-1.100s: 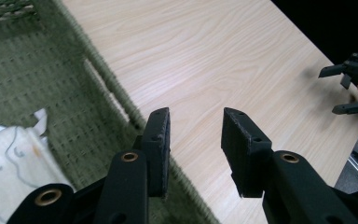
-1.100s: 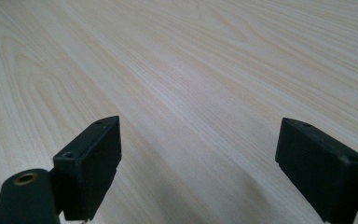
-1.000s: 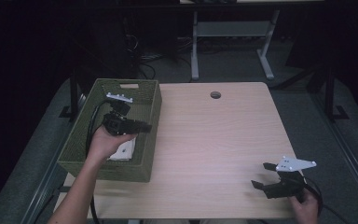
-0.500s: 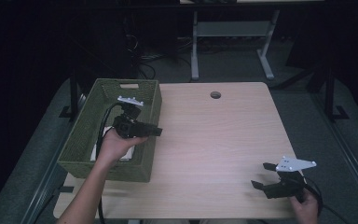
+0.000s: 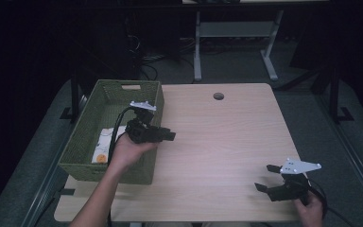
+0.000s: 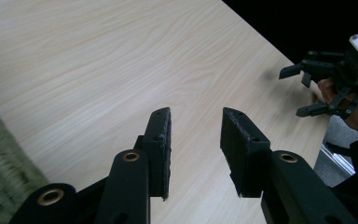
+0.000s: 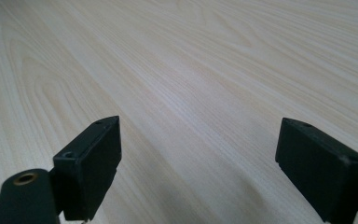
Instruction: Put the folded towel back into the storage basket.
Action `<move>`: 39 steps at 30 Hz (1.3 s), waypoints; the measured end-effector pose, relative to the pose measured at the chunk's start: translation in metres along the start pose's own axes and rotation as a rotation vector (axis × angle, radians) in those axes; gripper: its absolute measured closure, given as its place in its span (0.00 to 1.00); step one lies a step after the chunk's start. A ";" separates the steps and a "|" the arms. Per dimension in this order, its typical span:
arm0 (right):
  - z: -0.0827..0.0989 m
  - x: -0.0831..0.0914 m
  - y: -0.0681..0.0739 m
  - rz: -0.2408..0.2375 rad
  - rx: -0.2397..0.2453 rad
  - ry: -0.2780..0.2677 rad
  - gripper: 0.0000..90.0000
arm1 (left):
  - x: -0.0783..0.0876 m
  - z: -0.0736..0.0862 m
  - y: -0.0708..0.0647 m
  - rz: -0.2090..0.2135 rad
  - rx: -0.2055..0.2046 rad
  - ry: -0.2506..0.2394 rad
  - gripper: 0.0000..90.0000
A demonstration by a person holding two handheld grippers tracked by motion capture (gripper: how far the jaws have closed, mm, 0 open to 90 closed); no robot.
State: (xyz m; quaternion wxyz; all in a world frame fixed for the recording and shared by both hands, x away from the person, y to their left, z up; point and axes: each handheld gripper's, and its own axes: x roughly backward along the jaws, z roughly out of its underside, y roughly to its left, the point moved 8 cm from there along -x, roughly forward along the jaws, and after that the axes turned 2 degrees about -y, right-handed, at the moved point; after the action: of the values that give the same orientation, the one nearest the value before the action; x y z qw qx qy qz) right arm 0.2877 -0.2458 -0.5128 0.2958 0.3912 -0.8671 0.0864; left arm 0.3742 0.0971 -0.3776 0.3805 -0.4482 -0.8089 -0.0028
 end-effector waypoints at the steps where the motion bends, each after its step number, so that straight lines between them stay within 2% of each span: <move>1: 0.000 0.000 0.000 0.001 0.001 0.002 0.15 | -0.002 0.000 -0.002 0.002 -0.003 0.000 0.71; 12: 0.000 0.000 0.006 0.002 0.019 0.020 0.15 | -0.021 0.008 -0.020 0.035 -0.034 0.013 0.71; 14: 0.000 0.000 0.005 0.004 0.025 0.018 0.15 | -0.023 0.009 -0.021 0.031 -0.033 0.011 0.70; 19: 0.000 0.002 0.004 0.002 0.012 0.011 0.15 | -0.028 0.009 -0.026 0.036 -0.033 0.003 0.69; 26: 0.001 0.002 0.005 0.003 0.012 0.012 0.15 | -0.045 0.015 -0.041 0.055 -0.043 -0.007 0.67; 32: 0.001 0.002 0.004 0.006 0.007 0.012 0.15 | -0.059 0.021 -0.051 0.054 -0.050 -0.009 0.66; 39: 0.001 0.003 0.003 0.008 0.004 0.011 0.15 | -0.075 0.031 -0.064 0.063 -0.054 -0.007 0.60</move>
State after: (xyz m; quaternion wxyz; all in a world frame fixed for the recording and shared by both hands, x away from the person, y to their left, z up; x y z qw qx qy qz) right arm 0.2829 -0.2459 -0.5117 0.2996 0.3880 -0.8668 0.0917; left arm 0.3320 0.0152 -0.4249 0.3653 -0.4837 -0.7953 -0.0109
